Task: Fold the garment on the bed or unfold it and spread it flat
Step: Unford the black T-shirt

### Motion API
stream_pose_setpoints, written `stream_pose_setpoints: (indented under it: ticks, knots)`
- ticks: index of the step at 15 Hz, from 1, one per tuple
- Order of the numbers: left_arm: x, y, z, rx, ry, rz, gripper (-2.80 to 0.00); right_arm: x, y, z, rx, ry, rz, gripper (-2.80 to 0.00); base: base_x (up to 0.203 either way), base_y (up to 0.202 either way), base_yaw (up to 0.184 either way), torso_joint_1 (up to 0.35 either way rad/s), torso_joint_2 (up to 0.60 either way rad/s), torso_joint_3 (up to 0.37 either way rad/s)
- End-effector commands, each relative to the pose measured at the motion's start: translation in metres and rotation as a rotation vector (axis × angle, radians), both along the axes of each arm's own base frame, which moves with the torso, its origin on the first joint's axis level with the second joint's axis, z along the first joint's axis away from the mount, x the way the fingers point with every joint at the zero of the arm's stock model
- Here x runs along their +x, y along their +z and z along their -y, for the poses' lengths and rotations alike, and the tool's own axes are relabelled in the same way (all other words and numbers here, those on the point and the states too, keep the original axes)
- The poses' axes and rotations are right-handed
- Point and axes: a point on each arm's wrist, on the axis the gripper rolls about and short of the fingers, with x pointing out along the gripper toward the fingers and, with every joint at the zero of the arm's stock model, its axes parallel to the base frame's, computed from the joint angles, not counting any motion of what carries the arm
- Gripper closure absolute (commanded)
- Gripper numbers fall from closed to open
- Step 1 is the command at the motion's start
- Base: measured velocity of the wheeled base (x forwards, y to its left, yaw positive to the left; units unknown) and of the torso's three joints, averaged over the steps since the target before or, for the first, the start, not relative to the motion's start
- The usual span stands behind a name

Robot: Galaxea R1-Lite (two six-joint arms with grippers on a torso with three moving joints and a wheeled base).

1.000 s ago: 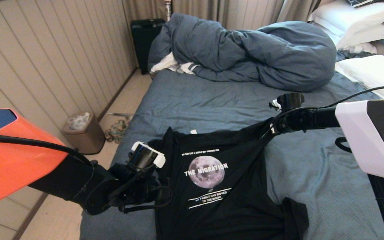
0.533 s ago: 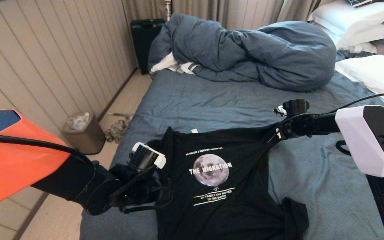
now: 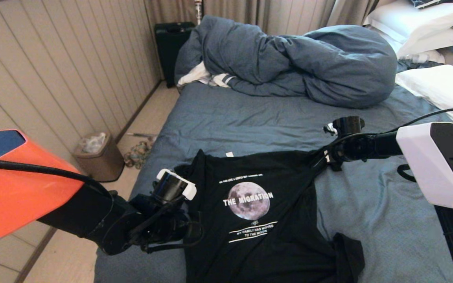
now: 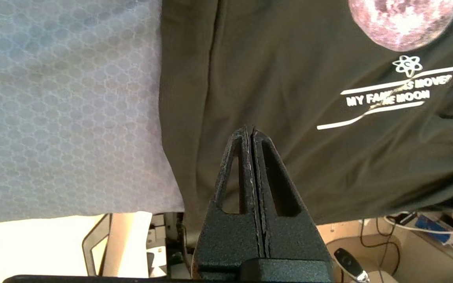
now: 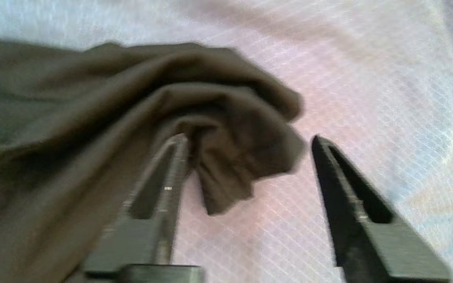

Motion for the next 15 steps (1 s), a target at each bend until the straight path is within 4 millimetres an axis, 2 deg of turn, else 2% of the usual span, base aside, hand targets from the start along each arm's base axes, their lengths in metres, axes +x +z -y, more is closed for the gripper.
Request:
stream_pose_setpoints:
  ticks: [1, 2, 4, 5, 6, 8, 10, 13, 15]
  knots:
    - [-0.002, 0.005, -0.001, -0.011, 0.002, 0.011, 0.00, -0.008, 0.021, 0.000, 0.019, 0.003, 0.035, -2.80, 0.000, 0.000, 0.000, 0.000, 0.00, 0.000]
    - [-0.003, 0.008, -0.002, -0.016, 0.002, 0.017, 0.00, -0.014, 0.031, 0.000, 0.037, 0.015, 0.048, -2.80, 0.000, 0.000, 0.000, 0.000, 0.00, 0.000]
    - [-0.004, 0.012, -0.003, -0.023, 0.003, 0.027, 0.00, -0.036, 0.065, -0.002, 0.065, 0.029, 0.091, -2.80, 0.000, 0.000, 0.000, 0.000, 0.00, 0.000]
    - [-0.005, 0.016, -0.004, -0.030, 0.002, 0.035, 0.00, -0.049, 0.076, -0.002, 0.078, 0.034, 0.085, -2.80, 0.000, 0.000, 0.000, 0.000, 0.00, 0.000]
    - [-0.007, 0.021, -0.005, -0.037, 0.002, 0.045, 0.00, -0.065, 0.081, -0.004, 0.092, 0.034, 0.047, 0.00, 0.000, 0.000, 0.000, 0.000, 0.00, 0.000]
    - [-0.012, 0.031, -0.009, -0.054, 0.000, 0.067, 0.00, -0.104, 0.083, -0.008, 0.145, 0.044, -0.105, 0.00, 0.000, 0.000, 0.000, 0.000, 0.00, 0.000]
    - [-0.015, 0.036, -0.011, -0.062, -0.001, 0.075, 0.00, -0.156, 0.075, -0.015, 0.251, 0.111, -0.358, 0.00, 0.000, 0.000, 0.000, 0.000, 0.00, 0.000]
    - [-0.016, 0.039, -0.012, -0.062, -0.003, 0.082, 0.00, -0.202, 0.045, -0.021, 0.336, 0.144, -0.545, 0.00, 0.000, 0.000, 0.000, 0.000, 0.00, 0.000]
    - [-0.016, 0.038, -0.011, -0.060, -0.004, 0.081, 0.00, -0.219, 0.019, -0.024, 0.341, 0.159, -0.552, 0.00, 0.000, 0.000, 0.000, 0.000, 0.00, 0.000]
